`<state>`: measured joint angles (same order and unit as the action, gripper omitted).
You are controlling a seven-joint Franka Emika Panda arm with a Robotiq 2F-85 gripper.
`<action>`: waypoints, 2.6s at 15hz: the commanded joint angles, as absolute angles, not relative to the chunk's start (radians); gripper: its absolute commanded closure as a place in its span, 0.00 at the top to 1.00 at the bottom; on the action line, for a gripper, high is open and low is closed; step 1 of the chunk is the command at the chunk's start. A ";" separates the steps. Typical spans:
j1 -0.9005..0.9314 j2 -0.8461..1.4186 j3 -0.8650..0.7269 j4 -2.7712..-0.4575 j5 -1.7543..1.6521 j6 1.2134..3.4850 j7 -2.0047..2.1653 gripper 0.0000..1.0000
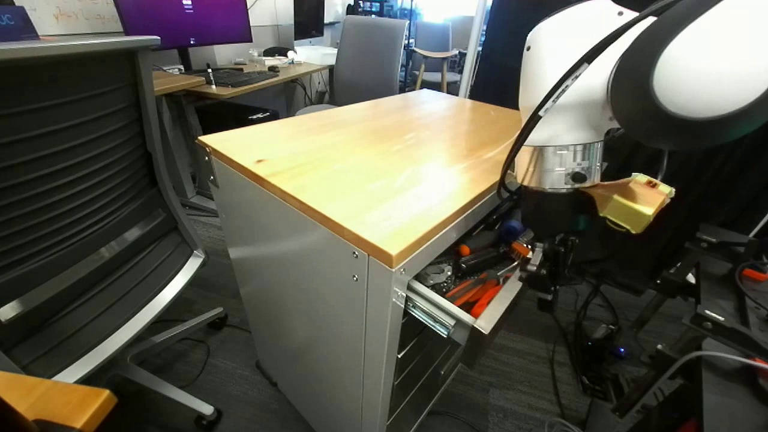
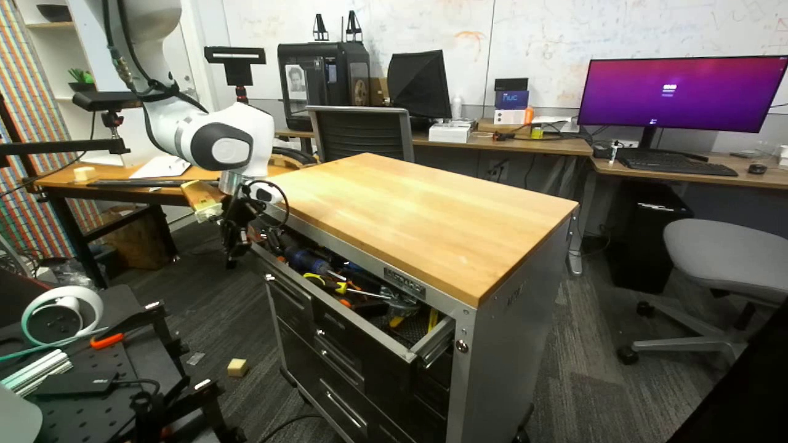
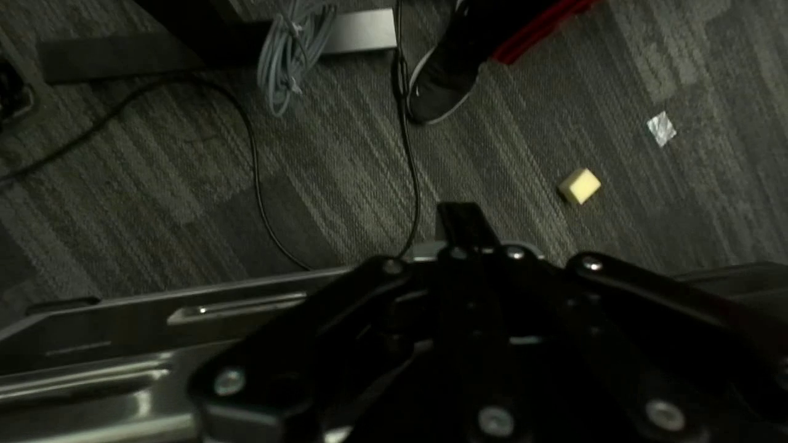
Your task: Put the screwdriver in the drawer then close it
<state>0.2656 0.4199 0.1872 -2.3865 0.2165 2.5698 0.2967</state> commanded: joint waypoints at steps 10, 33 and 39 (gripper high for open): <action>0.670 0.663 -0.112 -2.466 0.287 3.452 0.409 0.03; 1.177 0.868 -0.546 -2.144 0.386 3.052 0.552 0.02; 1.093 0.670 -0.476 -2.202 0.228 2.707 0.527 0.36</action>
